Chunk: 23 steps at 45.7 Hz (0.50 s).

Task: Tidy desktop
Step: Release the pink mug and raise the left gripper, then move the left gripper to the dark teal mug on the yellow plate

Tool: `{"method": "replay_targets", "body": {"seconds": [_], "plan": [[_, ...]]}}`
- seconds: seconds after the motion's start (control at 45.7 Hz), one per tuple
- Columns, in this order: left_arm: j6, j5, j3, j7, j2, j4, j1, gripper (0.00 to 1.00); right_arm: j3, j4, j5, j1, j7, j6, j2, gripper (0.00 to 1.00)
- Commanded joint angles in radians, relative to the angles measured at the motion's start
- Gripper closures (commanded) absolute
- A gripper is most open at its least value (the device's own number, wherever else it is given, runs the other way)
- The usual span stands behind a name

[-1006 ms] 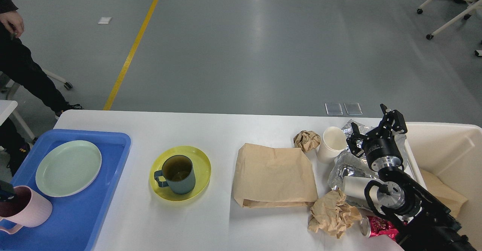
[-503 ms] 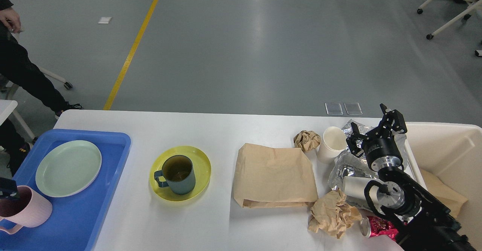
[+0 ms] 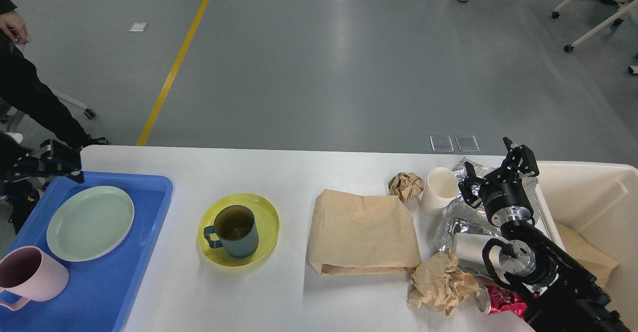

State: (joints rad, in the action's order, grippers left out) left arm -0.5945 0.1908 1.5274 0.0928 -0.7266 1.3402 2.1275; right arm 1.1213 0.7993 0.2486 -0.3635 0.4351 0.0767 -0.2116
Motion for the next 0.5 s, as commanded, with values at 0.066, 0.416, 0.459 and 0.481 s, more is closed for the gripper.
{"method": "replay_targets", "body": {"seconds": [0.066,0.416,0.459,0.481], "plan": [[-0.019,-0.163,0.066,0.001,0.269,0.238,0.314,0.04,0.000,0.000,0.000,0.000,0.001,0.000,0.000,0.00],[-0.106,-0.297,-0.023,-0.005,0.546,0.415,0.578,0.10,0.000,0.000,0.000,0.000,0.001,0.000,0.000,0.00],[-0.105,-0.312,-0.023,-0.005,0.543,0.415,0.578,0.10,0.000,0.000,0.000,0.000,-0.001,0.000,0.000,0.00],[-0.106,-0.318,-0.023,-0.005,0.540,0.415,0.577,0.10,0.000,0.000,0.000,0.000,0.001,0.000,0.000,0.00]]}}
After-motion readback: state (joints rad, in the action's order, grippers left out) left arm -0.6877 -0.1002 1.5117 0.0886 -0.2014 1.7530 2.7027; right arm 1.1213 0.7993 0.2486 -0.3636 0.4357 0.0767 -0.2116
